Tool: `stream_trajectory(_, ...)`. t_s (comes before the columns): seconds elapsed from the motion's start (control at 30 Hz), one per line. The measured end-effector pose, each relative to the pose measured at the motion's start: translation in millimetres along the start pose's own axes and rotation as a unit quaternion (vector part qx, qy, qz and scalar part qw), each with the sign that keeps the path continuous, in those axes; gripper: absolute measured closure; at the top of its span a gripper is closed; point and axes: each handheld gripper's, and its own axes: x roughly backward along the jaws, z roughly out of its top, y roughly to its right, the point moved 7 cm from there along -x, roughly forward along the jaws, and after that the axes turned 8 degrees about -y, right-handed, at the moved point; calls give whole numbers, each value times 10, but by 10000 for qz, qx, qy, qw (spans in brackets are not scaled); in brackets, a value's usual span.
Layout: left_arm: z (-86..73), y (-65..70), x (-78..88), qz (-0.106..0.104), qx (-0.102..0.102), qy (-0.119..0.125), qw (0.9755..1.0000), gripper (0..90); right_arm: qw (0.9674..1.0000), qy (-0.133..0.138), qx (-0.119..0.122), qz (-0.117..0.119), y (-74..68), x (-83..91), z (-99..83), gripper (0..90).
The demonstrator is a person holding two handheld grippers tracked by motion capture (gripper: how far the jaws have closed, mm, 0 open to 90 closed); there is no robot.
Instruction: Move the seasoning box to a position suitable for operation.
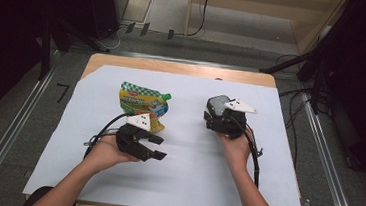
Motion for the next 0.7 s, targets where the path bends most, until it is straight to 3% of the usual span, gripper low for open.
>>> stream_trajectory(0.4, -2, -7, -22, 28, 35, 42, 10000, 423, 9990, -73, 129, 418, -285, 340, -300, 159)
stream_trajectory(0.7, -6, 9, -45, 1, 29, -2, 10000, 420, 9977, -116, 297, 603, -512, 383, -438, 160)
